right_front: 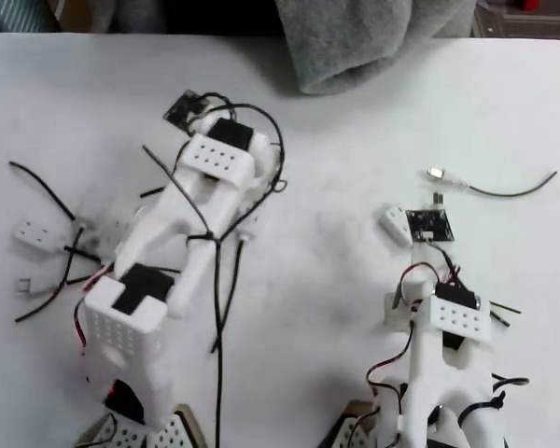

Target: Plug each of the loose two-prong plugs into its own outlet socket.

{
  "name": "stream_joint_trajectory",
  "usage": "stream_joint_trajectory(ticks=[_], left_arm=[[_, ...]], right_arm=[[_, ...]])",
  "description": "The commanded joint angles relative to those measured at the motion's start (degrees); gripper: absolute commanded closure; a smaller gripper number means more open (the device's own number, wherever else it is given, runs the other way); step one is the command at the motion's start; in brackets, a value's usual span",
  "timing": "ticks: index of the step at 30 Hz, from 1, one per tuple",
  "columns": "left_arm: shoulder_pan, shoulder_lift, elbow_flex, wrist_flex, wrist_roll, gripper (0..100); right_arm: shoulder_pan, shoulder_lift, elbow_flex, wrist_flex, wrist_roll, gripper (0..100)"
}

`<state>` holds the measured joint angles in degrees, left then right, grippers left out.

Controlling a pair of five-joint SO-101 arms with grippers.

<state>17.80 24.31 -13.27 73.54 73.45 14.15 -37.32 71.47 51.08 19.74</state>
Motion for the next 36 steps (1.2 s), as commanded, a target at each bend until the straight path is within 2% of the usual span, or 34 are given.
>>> stream_joint_trajectory(ticks=[1, 14, 30, 36], left_arm=[[0.2, -0.1, 0.0, -0.8, 0.4, 98], [-2.6, 1.2, -0.1, -0.9, 3.3, 98], [-2.1, 1.6, -1.6, -1.7, 5.4, 98], [0.3, 1.2, -1.7, -1.7, 5.5, 98]], right_arm=[[0.3, 0.6, -1.0, -0.7, -0.4, 63.7], [0.2, 0.7, -1.0, -0.7, -0.4, 63.7], [0.2, 0.7, -1.1, -0.7, -0.4, 63.7], [0.2, 0.7, -1.1, -0.7, -0.4, 63.7]])
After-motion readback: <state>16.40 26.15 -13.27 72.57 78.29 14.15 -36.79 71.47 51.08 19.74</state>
